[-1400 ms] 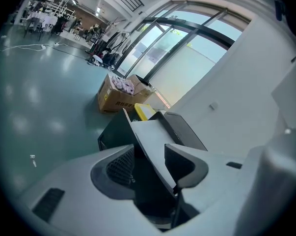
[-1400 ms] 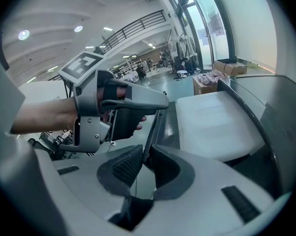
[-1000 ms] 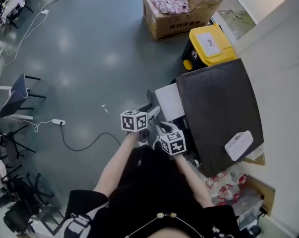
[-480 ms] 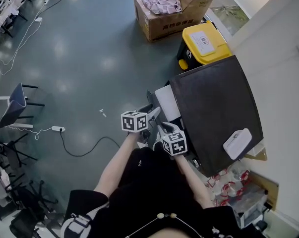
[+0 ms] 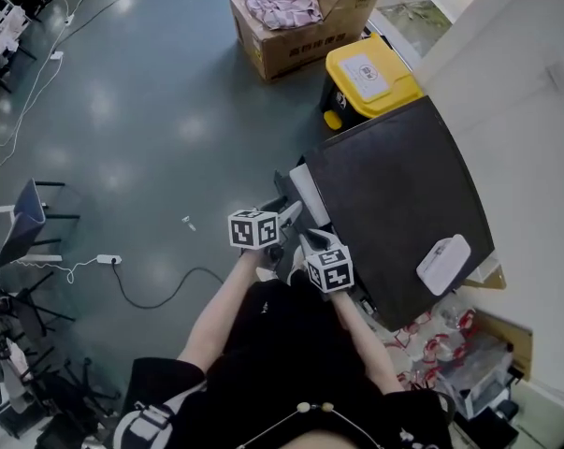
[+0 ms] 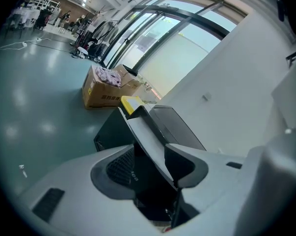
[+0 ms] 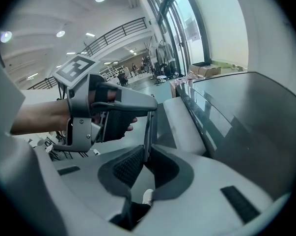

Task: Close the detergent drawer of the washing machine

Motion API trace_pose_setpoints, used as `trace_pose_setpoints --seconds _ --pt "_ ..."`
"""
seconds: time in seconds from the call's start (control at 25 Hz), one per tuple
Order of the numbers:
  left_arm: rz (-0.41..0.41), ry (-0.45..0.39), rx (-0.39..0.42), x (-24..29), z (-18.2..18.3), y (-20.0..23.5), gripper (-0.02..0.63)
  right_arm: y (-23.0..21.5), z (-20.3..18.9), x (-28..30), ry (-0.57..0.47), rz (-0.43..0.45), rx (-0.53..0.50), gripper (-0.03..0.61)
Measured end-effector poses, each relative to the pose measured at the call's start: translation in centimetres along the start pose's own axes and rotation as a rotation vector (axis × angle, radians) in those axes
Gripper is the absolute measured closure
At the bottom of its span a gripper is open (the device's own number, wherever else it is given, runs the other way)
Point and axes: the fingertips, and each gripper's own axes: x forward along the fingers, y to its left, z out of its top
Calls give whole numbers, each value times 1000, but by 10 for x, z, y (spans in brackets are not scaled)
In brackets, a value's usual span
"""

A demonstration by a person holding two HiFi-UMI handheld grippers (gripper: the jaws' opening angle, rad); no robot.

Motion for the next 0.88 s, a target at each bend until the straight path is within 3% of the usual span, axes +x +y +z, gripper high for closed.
trace_pose_setpoints --seconds 0.88 --pt "-28 53 6 27 8 -15 431 -32 6 -8 -39 -143 84 531"
